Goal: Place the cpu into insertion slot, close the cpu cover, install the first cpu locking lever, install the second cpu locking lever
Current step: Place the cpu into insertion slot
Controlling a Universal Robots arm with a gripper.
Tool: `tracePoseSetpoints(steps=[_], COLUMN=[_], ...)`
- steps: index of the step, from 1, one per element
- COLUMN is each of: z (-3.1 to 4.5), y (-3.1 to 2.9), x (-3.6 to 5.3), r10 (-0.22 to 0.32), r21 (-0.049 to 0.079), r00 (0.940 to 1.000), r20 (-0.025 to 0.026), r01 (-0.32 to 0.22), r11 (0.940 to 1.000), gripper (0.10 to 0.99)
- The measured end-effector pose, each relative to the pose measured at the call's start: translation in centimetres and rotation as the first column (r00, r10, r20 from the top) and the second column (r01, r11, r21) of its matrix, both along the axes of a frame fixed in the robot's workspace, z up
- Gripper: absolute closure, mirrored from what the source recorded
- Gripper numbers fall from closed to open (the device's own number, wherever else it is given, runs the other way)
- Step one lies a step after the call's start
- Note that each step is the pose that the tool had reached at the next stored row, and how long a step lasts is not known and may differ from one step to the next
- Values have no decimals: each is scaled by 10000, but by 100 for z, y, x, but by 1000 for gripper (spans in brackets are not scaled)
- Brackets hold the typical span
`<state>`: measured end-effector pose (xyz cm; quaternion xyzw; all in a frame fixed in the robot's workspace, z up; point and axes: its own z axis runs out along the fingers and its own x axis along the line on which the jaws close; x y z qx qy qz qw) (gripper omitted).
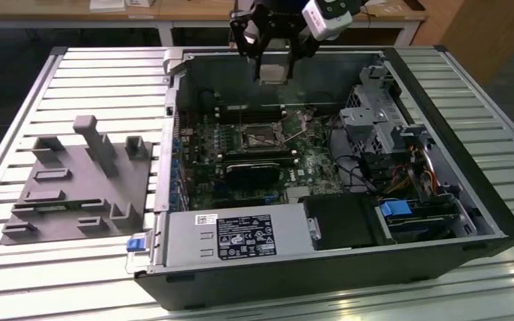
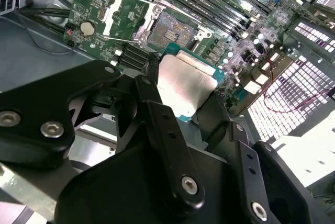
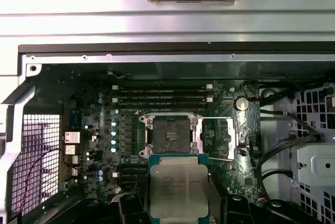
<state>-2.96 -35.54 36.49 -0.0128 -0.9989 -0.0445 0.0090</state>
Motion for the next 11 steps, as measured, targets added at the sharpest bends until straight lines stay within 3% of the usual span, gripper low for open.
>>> tracePoseSetpoints(steps=[5, 11], z=[-44, -105], y=[2, 2], x=[-2, -15], r10=[0, 1], r21=[-129, -183], r00=[10000, 9994], r20=[83, 347], r01=[1, 5], r11=[9999, 9998], gripper=[549, 549])
